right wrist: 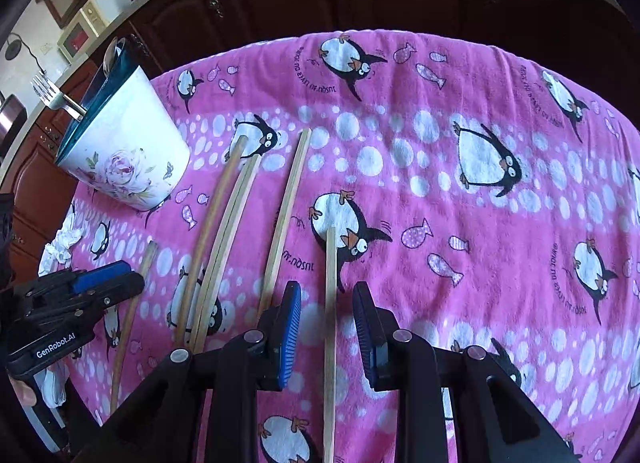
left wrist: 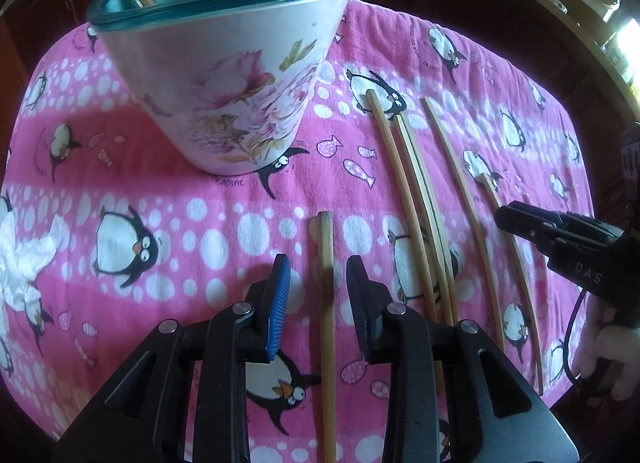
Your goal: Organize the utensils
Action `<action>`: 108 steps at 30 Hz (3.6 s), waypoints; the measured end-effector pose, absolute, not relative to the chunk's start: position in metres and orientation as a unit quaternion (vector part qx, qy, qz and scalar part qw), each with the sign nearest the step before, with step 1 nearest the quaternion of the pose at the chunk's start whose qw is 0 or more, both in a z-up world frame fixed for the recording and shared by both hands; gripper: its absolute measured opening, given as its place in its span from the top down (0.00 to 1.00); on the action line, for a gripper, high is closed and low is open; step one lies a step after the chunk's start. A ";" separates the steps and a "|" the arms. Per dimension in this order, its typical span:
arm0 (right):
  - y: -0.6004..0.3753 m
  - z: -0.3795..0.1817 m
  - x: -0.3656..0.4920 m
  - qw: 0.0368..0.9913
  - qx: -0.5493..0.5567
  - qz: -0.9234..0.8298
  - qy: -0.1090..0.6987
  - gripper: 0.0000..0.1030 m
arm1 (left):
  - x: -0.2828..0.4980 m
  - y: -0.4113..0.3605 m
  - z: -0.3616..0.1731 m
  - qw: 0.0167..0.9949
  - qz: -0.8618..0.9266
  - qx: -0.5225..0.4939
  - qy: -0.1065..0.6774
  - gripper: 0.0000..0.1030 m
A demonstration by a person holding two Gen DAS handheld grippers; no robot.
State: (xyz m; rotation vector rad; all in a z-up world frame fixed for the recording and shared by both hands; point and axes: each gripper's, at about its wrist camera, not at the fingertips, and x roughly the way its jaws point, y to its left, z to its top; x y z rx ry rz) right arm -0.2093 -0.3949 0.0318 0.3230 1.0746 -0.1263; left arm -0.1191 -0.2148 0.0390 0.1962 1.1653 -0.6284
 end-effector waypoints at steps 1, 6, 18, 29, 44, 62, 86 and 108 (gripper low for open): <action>-0.395 0.031 -0.209 0.844 0.151 -0.059 0.511 0.76 | -0.119 -0.216 0.039 0.784 -0.291 0.092 0.540 0.72; -0.397 0.028 -0.200 0.843 0.154 -0.054 0.513 0.76 | -0.115 -0.222 0.037 0.780 -0.296 0.098 0.543 0.71; -0.399 0.028 -0.193 0.840 0.146 -0.051 0.520 0.76 | -0.114 -0.229 0.034 0.777 -0.298 0.107 0.544 0.65; -0.396 0.023 -0.183 0.839 0.137 -0.049 0.524 0.76 | -0.118 -0.237 0.031 0.781 -0.297 0.121 0.537 0.61; -0.400 0.051 -0.202 0.862 0.135 -0.029 0.488 0.95 | -0.124 -0.230 0.056 0.779 -0.339 0.109 0.516 0.93; -0.391 0.025 -0.179 0.841 0.094 -0.041 0.531 0.94 | -0.145 -0.208 0.084 0.793 -0.341 0.088 0.498 0.93; -0.357 0.145 -0.275 0.901 0.086 0.008 0.425 0.94 | -0.183 -0.157 0.172 0.824 -0.378 0.047 0.419 0.93; -0.365 0.063 -0.220 0.860 0.092 0.005 0.503 0.95 | -0.183 -0.139 0.181 0.829 -0.369 0.032 0.418 0.93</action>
